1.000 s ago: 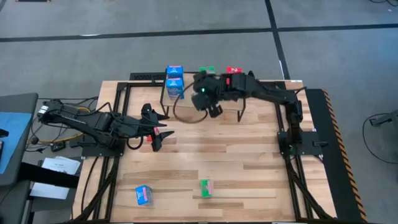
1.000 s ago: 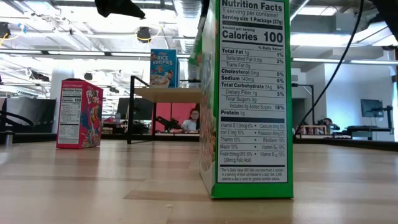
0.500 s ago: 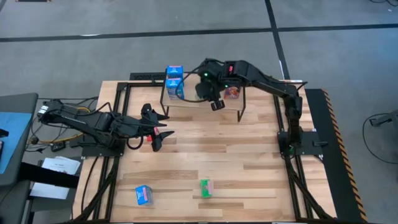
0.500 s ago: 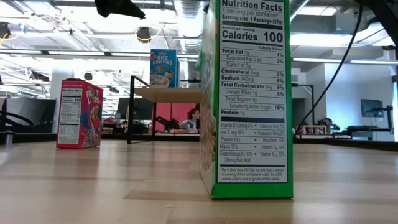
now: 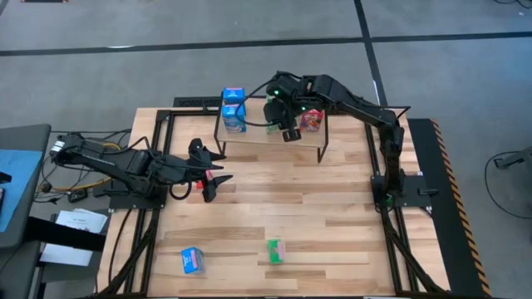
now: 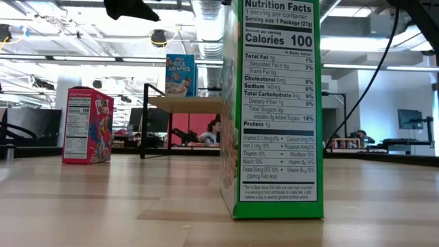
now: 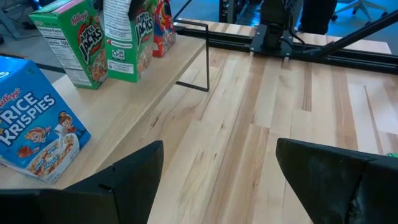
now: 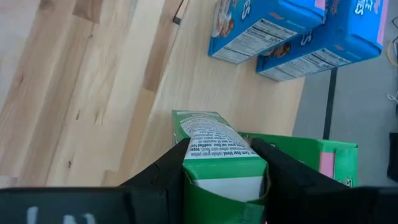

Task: Stack cereal on shelf
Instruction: Put the top green cereal box on the shelf aligned with the other green cereal box

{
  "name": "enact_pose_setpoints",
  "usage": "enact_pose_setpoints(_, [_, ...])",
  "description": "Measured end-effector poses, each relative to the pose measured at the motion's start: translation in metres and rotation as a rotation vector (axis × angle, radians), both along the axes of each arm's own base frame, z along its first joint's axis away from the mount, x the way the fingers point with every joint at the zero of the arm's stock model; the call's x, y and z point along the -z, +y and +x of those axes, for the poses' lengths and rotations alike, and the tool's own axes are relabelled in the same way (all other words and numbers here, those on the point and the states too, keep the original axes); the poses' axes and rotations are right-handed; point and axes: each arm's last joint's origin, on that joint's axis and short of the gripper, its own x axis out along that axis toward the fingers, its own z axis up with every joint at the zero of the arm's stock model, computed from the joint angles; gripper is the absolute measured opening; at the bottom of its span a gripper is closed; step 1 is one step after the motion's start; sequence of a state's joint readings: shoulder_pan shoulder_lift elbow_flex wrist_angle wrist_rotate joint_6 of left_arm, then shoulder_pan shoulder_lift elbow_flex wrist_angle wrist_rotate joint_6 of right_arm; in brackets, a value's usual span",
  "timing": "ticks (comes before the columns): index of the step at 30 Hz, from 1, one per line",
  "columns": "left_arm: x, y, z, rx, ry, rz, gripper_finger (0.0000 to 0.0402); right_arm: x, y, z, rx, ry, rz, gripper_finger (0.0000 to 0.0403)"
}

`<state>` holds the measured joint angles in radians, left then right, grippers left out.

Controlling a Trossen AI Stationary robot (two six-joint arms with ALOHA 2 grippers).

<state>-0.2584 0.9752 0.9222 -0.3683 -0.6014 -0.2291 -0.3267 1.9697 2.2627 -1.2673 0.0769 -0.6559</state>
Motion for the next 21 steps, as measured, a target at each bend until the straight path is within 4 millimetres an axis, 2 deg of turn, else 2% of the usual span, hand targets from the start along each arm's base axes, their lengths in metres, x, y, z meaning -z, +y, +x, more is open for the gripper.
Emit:
enact_pose_setpoints(5, [0.0002,0.0001,-0.0001,0.000,0.002,0.001,0.0303,0.0002,-0.0013,-0.0008,-0.001,0.005,-0.002,0.0185])
enact_pose_setpoints(16, [0.0008,0.0002,-0.0004,0.000,0.010,0.003,0.0303,-0.0010,-0.0017,0.0009,0.000,-0.014,-0.012,0.0240])
enact_pose_setpoints(21, [0.0008,0.0002,-0.0004,0.000,0.010,0.003,0.0303,-0.0014,-0.0021,0.0015,0.004,-0.021,-0.020,0.0248])
